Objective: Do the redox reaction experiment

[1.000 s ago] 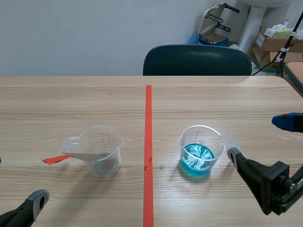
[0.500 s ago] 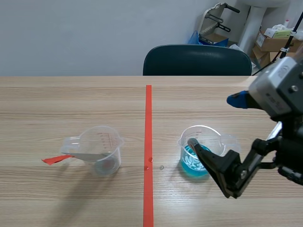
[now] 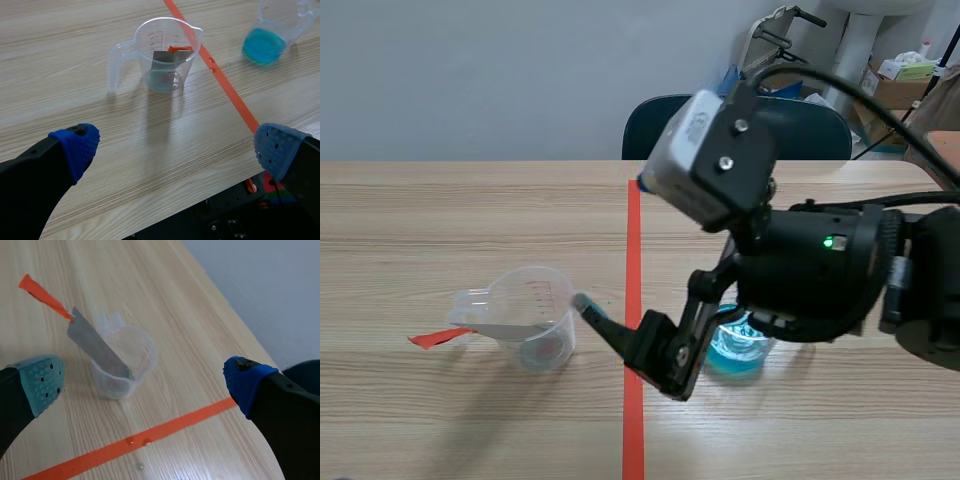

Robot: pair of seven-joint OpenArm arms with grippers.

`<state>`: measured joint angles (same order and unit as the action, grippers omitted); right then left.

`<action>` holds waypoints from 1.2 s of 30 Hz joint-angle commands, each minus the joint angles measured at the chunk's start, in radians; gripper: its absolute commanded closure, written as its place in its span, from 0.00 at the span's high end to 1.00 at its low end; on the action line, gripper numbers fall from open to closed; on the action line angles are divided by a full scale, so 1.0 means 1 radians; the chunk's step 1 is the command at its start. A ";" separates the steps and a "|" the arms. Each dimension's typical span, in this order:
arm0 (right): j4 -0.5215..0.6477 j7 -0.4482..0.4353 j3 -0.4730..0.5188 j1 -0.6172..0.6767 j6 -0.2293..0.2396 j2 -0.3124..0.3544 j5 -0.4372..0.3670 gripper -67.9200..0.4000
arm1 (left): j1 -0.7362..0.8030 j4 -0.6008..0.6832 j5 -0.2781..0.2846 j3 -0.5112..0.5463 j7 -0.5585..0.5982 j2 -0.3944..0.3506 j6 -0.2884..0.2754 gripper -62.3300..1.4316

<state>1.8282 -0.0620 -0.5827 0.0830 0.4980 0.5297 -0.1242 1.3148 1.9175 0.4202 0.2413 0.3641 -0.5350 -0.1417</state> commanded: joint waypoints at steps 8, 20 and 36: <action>-0.131 -0.092 -0.283 -0.205 -0.028 -0.029 0.054 1.00 | 0.002 0.008 0.005 0.008 0.014 0.002 -0.002 1.00; -0.351 -0.170 -0.495 -0.364 -0.171 -0.217 0.136 1.00 | 0.002 0.008 0.006 0.008 0.014 0.002 -0.002 1.00; -0.384 -0.165 -0.531 -0.382 -0.267 -0.256 0.148 0.96 | 0.002 0.008 0.006 0.008 0.014 0.002 -0.002 1.00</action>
<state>1.4227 -0.2195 -1.1252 -0.2871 0.2386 0.2722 0.0341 1.3148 1.9175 0.4202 0.2447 0.3641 -0.5350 -0.1413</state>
